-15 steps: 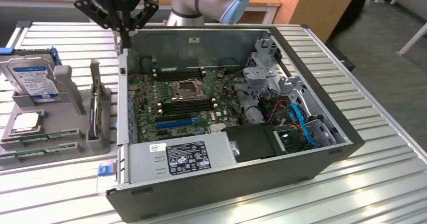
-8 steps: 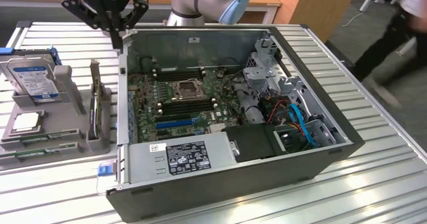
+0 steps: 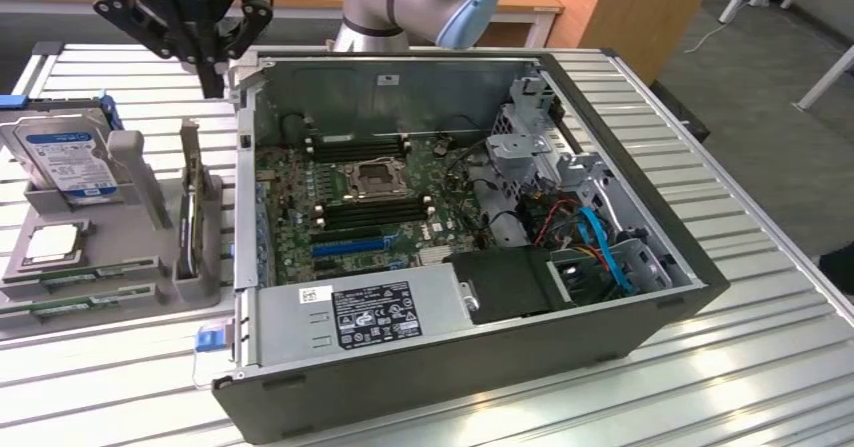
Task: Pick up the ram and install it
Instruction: 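Reach for the ram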
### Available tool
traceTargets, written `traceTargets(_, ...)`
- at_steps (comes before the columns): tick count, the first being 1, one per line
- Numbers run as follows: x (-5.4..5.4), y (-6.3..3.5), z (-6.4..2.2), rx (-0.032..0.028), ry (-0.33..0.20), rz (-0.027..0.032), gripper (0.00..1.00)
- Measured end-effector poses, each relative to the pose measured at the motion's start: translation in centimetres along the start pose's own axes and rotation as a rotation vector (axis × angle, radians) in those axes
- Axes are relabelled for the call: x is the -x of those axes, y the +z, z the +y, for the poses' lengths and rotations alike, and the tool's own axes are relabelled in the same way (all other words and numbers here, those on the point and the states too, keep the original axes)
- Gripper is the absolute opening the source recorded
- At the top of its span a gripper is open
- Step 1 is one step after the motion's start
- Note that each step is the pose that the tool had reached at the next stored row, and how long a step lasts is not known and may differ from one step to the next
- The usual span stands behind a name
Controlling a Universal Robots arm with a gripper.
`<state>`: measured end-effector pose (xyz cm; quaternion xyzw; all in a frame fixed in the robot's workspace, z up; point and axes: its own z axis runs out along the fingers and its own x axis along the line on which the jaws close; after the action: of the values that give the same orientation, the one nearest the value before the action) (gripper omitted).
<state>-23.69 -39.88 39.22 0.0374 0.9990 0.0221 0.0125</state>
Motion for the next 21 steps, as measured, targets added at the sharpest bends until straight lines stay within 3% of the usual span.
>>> traceTargets(21, -4.6, -0.03, -0.34, 0.0, 0.0, 0.0, 0.1)
